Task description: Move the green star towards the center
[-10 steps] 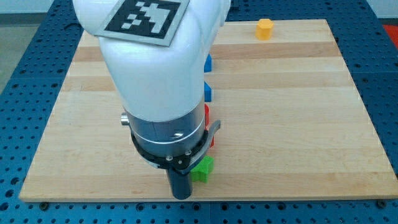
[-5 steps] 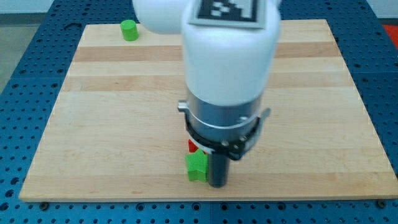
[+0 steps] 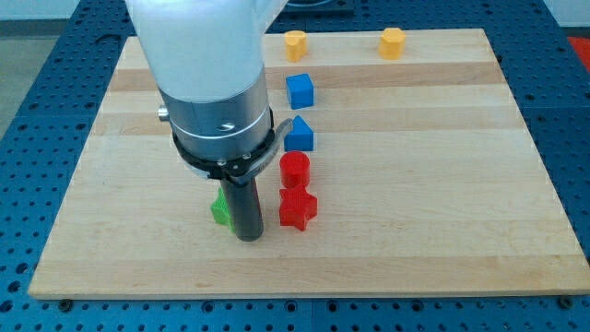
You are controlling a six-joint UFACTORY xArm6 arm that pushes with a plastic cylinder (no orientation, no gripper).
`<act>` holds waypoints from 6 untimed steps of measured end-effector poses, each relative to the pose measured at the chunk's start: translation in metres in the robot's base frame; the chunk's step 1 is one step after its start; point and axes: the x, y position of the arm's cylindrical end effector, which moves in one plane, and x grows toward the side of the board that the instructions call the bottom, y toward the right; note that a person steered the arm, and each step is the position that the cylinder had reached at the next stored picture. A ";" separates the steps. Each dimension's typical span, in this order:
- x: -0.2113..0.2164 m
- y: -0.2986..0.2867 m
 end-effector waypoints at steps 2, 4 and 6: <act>-0.018 -0.041; -0.036 -0.059; -0.024 -0.061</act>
